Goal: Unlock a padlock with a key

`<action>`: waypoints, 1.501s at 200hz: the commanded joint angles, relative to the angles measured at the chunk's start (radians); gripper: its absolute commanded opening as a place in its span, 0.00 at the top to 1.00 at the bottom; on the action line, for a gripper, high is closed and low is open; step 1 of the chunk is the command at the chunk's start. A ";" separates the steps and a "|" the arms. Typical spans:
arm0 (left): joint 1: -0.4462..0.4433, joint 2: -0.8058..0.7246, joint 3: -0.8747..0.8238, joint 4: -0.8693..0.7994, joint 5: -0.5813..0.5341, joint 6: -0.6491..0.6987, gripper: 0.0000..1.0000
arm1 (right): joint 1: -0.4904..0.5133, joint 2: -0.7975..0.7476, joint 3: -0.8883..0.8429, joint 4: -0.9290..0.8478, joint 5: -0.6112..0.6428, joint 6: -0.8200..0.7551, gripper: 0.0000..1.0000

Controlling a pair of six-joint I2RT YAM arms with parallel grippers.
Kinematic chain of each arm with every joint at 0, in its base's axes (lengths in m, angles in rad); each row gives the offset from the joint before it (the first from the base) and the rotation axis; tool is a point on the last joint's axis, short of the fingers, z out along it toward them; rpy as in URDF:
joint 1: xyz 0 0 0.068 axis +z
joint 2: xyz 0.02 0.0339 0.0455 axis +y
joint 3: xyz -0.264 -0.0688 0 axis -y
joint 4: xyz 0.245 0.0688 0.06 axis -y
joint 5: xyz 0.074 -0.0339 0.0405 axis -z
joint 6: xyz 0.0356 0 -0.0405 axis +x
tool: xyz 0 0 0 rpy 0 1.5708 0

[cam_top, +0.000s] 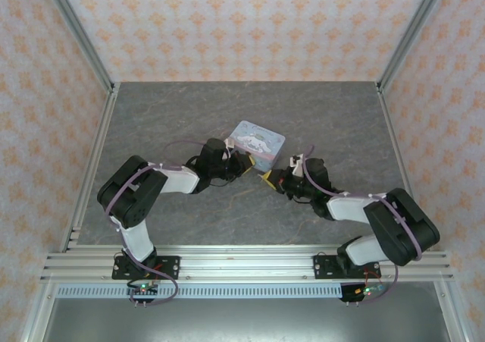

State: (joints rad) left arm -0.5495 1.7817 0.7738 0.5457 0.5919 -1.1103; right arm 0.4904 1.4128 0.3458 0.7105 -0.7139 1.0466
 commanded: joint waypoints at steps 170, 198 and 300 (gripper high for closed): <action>0.011 -0.049 0.010 0.061 0.062 -0.081 1.00 | -0.139 0.131 0.108 0.131 -0.121 -0.016 1.00; 0.010 -0.031 0.011 0.121 0.065 -0.150 1.00 | -0.133 0.054 0.066 0.118 -0.107 0.033 1.00; 0.010 -0.054 0.019 0.145 0.080 -0.220 1.00 | -0.015 -0.004 0.062 0.063 0.116 0.183 1.00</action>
State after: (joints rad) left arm -0.5301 1.7519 0.7734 0.6476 0.6479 -1.3186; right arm 0.4633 1.4155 0.4114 0.7681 -0.6807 1.1873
